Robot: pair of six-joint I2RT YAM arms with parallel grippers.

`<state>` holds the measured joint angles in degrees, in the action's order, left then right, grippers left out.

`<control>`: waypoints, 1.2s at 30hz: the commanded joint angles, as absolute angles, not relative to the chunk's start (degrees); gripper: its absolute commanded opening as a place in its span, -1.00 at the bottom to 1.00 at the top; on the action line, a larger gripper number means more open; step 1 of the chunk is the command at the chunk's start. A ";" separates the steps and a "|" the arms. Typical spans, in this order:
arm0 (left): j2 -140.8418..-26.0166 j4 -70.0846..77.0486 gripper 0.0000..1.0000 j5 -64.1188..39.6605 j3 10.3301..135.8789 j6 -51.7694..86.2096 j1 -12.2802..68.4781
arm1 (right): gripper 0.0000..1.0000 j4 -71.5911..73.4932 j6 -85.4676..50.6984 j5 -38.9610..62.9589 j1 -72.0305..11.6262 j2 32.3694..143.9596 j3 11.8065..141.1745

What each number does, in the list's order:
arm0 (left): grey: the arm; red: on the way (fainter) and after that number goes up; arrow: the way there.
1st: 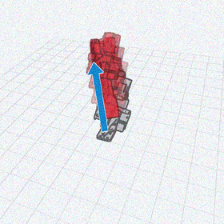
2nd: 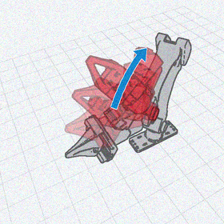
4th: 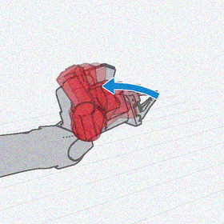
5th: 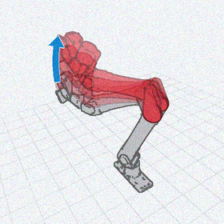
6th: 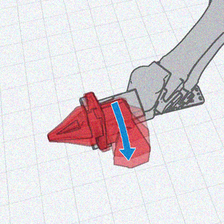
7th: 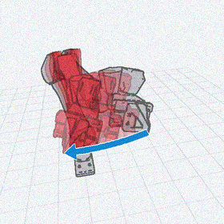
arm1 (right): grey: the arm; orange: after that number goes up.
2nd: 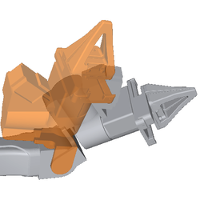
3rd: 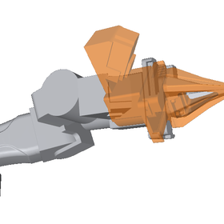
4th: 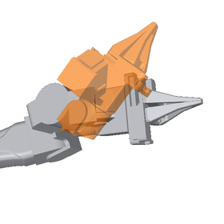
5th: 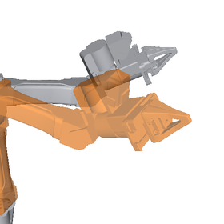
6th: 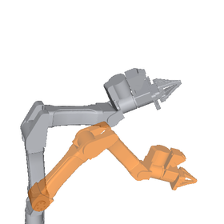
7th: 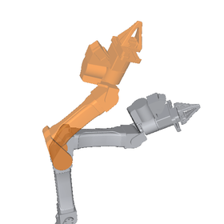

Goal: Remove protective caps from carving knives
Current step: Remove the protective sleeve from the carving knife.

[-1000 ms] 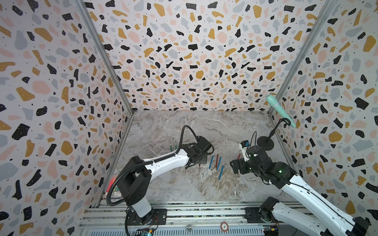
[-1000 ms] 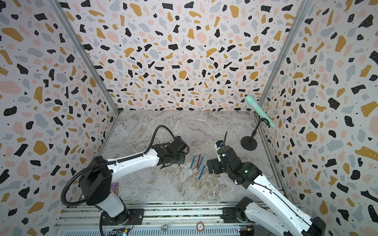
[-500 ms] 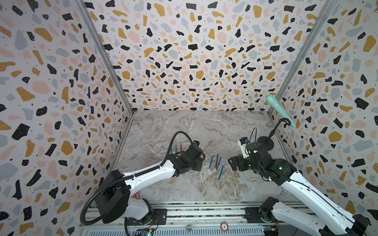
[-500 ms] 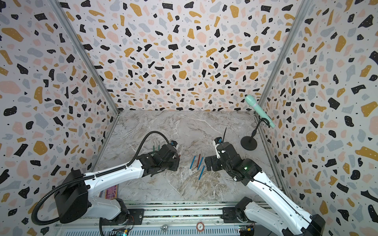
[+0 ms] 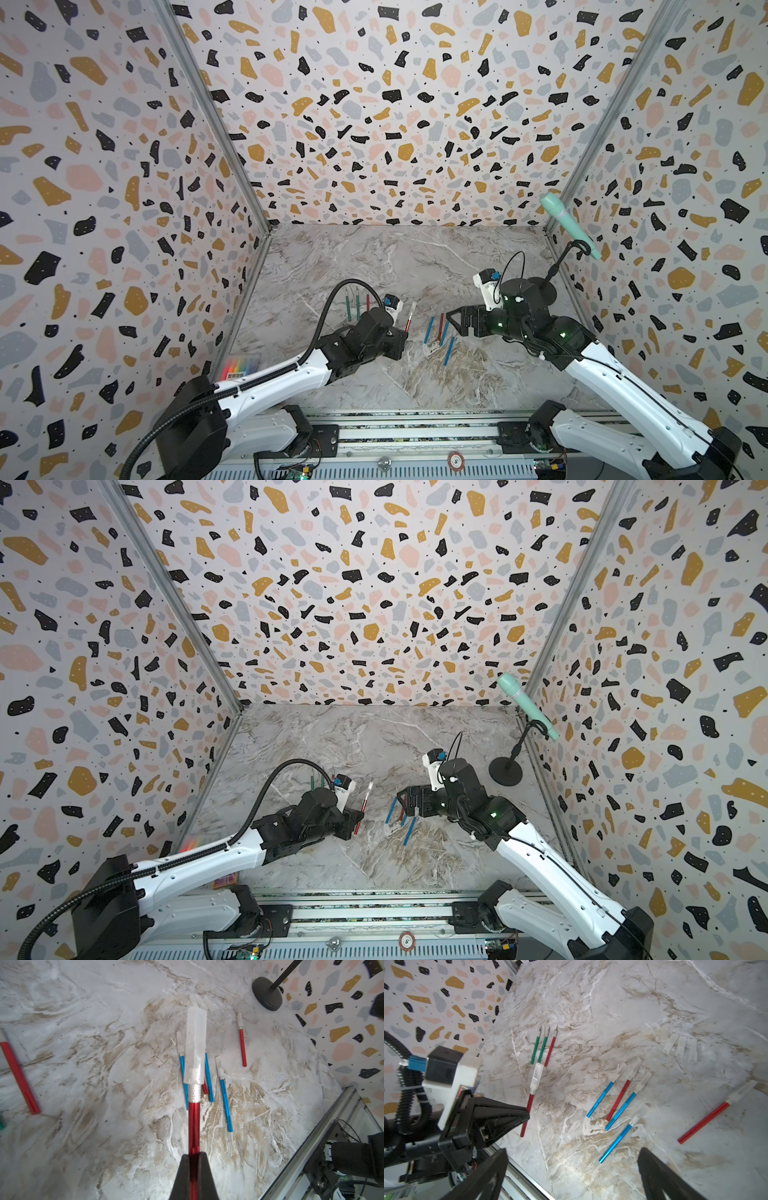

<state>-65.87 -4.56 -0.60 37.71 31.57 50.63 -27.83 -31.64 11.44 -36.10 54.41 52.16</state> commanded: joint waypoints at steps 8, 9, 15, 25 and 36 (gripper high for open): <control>-63.32 5.52 -1.00 -8.32 35.03 35.84 51.30 | 0.96 -8.07 -39.77 25.86 -33.61 54.82 46.69; -63.24 5.84 -1.00 -8.46 34.93 36.16 51.43 | 0.94 -6.74 -40.26 26.48 -33.60 55.12 46.29; -62.42 7.01 -1.00 -9.82 34.99 37.85 51.88 | 0.77 3.36 -44.47 30.45 -33.66 57.35 42.79; -61.61 9.34 -1.00 -11.33 34.97 40.62 53.00 | 0.56 16.57 -49.06 33.35 -35.07 60.55 38.75; -61.37 9.76 -1.00 -11.29 35.10 41.05 53.46 | 0.36 21.75 -50.48 34.04 -35.81 63.27 36.76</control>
<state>-62.35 7.20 -10.50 35.11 40.80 53.12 18.46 -49.67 33.30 -35.55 63.70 37.01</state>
